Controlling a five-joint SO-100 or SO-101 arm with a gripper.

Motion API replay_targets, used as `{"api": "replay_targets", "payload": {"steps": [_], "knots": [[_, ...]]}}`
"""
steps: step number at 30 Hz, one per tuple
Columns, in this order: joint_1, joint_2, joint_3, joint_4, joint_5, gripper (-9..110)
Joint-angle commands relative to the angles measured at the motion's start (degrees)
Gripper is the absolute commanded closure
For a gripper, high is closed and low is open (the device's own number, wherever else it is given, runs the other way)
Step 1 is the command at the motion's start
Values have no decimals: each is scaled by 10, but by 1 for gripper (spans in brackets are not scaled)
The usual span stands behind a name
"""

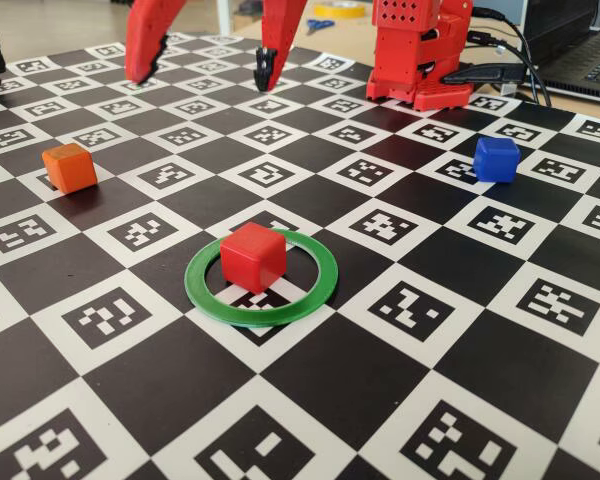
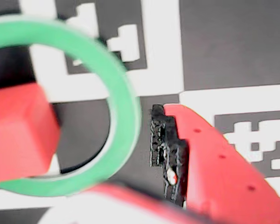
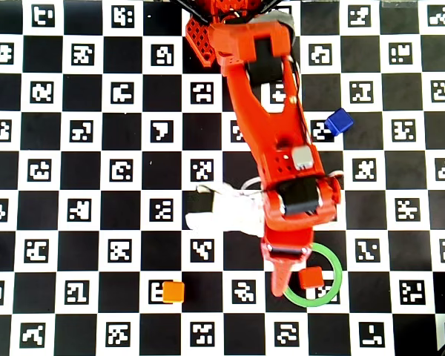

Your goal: Grab the red cube then put it in the green circle then put the blue cube on top and finally the orange cube on top

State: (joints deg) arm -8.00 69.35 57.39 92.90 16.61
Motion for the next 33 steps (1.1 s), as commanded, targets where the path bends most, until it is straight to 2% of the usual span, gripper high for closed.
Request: {"api": "replay_targets", "payload": {"steps": [1,18,33], "knots": [[9,124,47,1,8,51],[-33,346,327,-19,-69,53],[-255,494,454,-13,-23,55]]}}
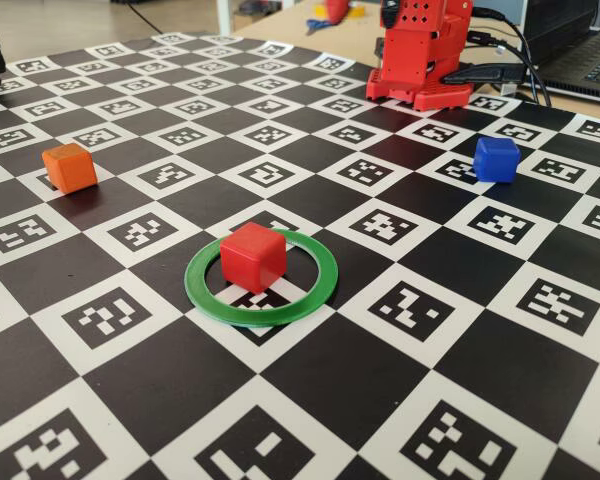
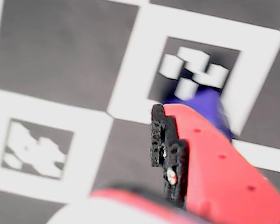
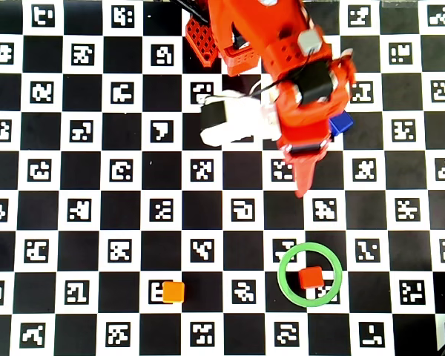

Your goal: Grab the red cube then put it in the green circle then put the blue cube on top and finally the orange cube on top

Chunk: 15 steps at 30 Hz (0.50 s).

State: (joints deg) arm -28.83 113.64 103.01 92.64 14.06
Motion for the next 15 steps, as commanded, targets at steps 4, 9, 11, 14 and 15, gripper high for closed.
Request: {"api": "replay_targets", "payload": {"steps": [4,9,11,14,15], "knots": [[-94,50,0,-15,11,55],[-158,35,4,-36,22,55],[-181,26,9,-47,27,55],[-208,13,31,-69,33,55],[-216,10,40,-76,33,55]]}}
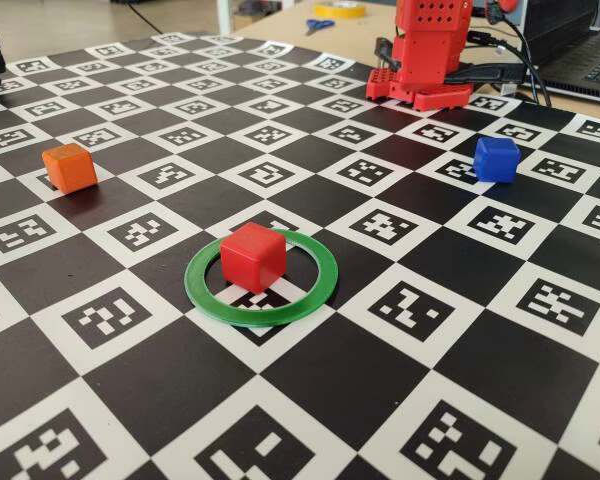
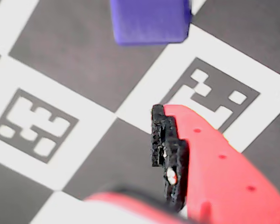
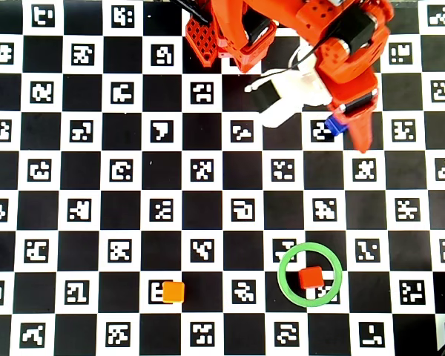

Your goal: Grab the red cube then put it in the green circle then put the blue cube on top and finally the orange cube on top

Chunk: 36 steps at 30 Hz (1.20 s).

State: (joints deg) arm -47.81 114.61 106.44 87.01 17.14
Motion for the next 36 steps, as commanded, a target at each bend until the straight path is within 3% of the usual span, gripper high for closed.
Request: {"api": "replay_targets", "payload": {"steps": [1,19,36], "knots": [[-33,-4,14,-28,4,55],[-58,-47,192,-203,11,55],[-59,-133,213,-302,4,57]]}}
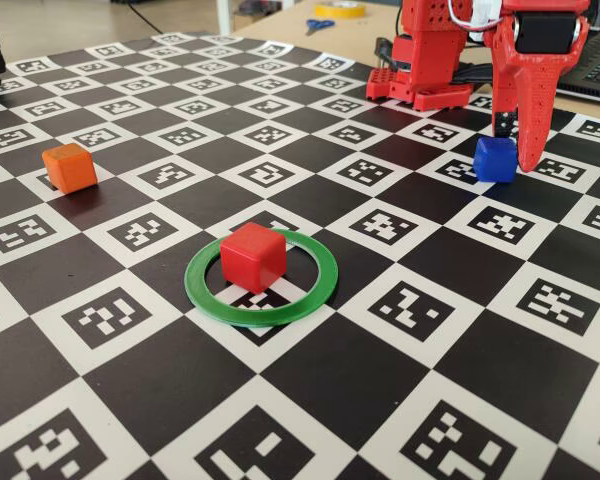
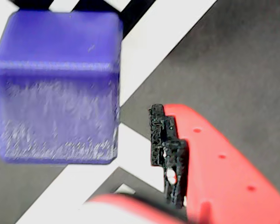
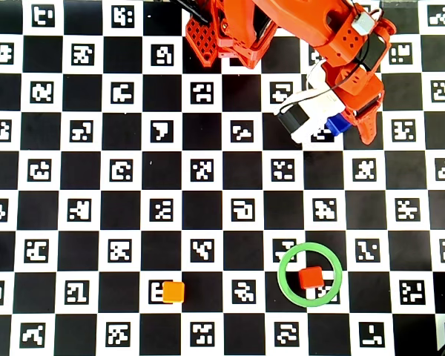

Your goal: Grab the red cube then put it in the green circle then put the blue cube on top and finally the orange cube on top

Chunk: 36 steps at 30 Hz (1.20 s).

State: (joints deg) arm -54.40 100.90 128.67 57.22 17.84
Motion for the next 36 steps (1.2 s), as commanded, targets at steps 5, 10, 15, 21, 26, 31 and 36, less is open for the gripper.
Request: {"api": "replay_targets", "payload": {"steps": [5,10,15,21,26,31,36], "knots": [[11,0,-11,-10,-11,59],[14,-4,-15,-15,-25,63],[15,-4,-16,-20,-37,67],[31,-4,-18,-25,-50,69],[34,-5,-18,-28,-51,72],[35,-6,-18,-29,-54,76],[33,-7,-18,-29,-60,86]]}}
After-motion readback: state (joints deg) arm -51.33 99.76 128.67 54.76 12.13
